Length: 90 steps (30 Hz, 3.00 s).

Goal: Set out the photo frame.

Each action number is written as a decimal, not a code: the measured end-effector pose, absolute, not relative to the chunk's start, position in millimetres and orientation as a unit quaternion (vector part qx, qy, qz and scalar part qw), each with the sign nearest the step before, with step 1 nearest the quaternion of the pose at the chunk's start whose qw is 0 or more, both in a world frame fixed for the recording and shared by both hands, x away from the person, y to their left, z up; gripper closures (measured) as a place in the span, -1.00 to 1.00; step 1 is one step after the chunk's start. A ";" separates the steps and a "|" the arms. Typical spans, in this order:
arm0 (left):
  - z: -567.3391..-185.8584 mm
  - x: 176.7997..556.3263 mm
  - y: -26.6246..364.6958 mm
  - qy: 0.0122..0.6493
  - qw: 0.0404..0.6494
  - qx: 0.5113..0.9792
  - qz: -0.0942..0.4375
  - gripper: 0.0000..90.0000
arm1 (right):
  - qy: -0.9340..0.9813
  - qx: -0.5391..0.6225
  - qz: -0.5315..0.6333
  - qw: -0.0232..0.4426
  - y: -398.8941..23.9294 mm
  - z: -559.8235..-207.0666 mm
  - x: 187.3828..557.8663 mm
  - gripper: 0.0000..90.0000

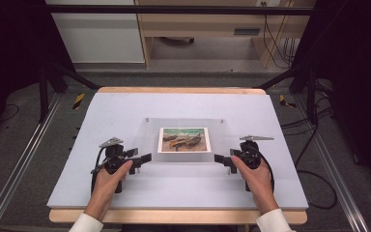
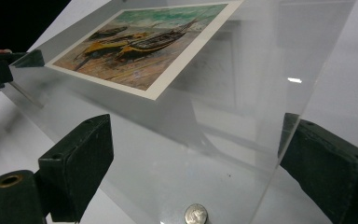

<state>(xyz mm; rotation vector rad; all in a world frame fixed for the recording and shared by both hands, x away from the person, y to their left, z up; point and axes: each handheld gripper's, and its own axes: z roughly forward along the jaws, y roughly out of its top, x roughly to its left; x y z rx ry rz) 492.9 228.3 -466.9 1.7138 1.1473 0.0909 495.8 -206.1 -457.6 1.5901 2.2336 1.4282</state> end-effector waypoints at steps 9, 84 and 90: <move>-463.8 494.9 225.4 0.473 0.511 0.716 0.058 -0.59 | 0.725 0.509 0.462 0.046 -206.1 -454.4 498.4 -0.70; -449.9 452.2 225.4 0.456 0.482 0.734 0.149 0.00 | 0.747 0.468 0.445 0.158 -207.2 -442.4 453.4 -0.11; -449.1 450.5 225.9 0.452 0.478 0.738 0.150 0.02 | 0.749 0.466 0.441 0.162 -207.1 -442.0 450.7 -0.08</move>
